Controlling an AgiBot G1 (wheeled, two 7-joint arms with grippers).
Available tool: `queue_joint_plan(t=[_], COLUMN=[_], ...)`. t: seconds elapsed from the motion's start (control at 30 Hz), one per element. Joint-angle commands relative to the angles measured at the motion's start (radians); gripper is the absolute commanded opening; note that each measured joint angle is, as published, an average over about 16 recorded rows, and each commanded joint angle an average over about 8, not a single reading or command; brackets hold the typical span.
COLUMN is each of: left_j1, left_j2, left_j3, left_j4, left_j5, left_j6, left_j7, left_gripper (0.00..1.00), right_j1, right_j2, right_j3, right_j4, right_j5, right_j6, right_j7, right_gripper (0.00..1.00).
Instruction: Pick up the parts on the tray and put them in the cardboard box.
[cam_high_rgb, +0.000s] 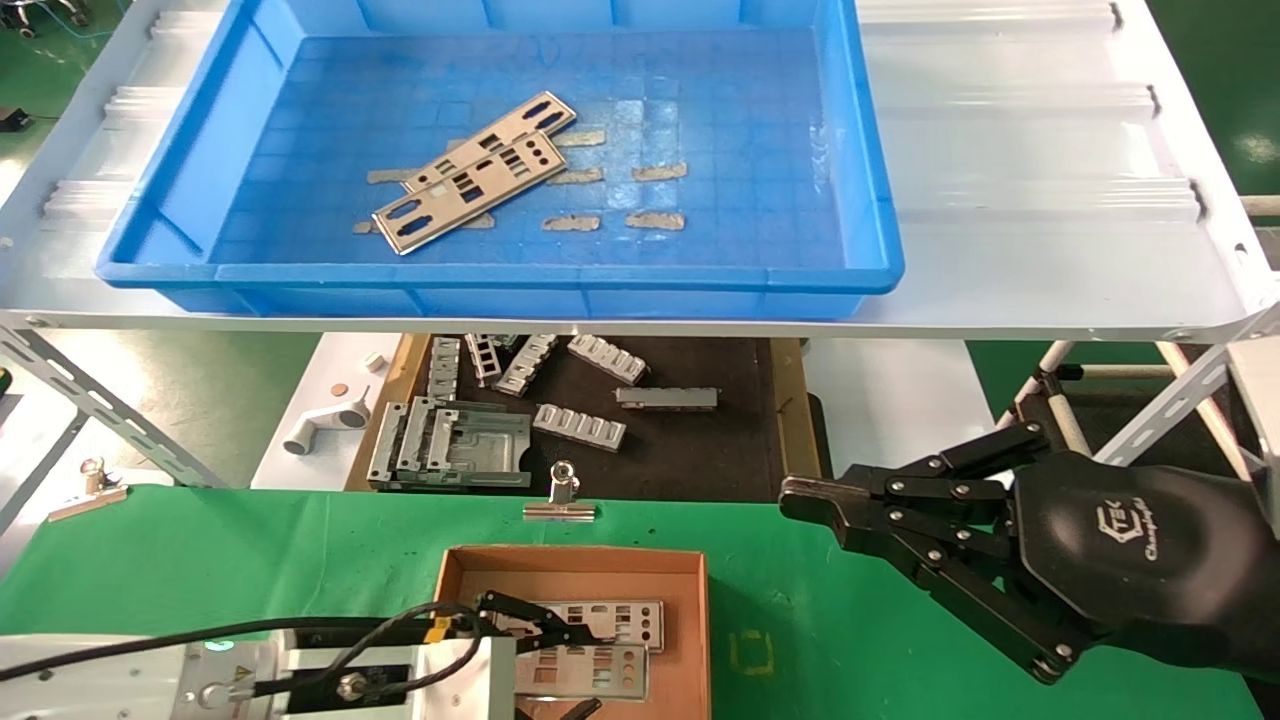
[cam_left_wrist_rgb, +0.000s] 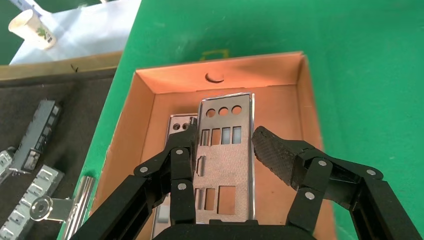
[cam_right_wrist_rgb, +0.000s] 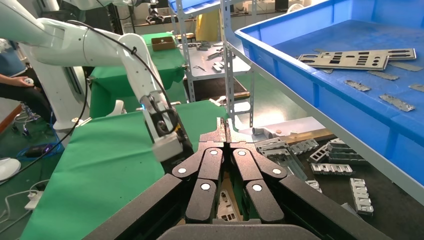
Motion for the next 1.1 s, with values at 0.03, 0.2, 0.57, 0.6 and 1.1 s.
queue_joint_plan(t=[0.03, 0.2, 0.57, 0.6, 1.1], left_j1=[0.009, 0.018, 0.014, 0.012, 0.0], left_j2=[0.009, 0.038, 0.069, 0.072, 0.109], left_j3=[0.007, 0.018, 0.034, 0.035, 0.039], left_j4=[0.001, 0.005, 0.027, 0.03, 0.099], left_j5=[0.018, 0.048, 0.1, 0.103, 0.12], left_j6=[-0.022, -0.059, -0.099, -0.099, -0.12], left_j7=[-0.006, -0.015, -0.011, -0.01, 0.024], left_gripper=[0.0, 0.0, 0.03, 0.08, 1.0], right_j1=[0.0, 0.0, 0.0, 0.0, 0.0], right_j2=[0.0, 0.0, 0.0, 0.0, 0.0], right_j3=[0.0, 0.0, 0.0, 0.0, 0.0], right_j4=[0.0, 0.0, 0.0, 0.0, 0.0], right_j5=[0.0, 0.0, 0.0, 0.0, 0.0], right_j6=[0.0, 0.0, 0.0, 0.0, 0.0], right_j7=[0.0, 0.0, 0.0, 0.0, 0.0], right_gripper=[0.0, 0.0, 0.0, 0.0, 0.0])
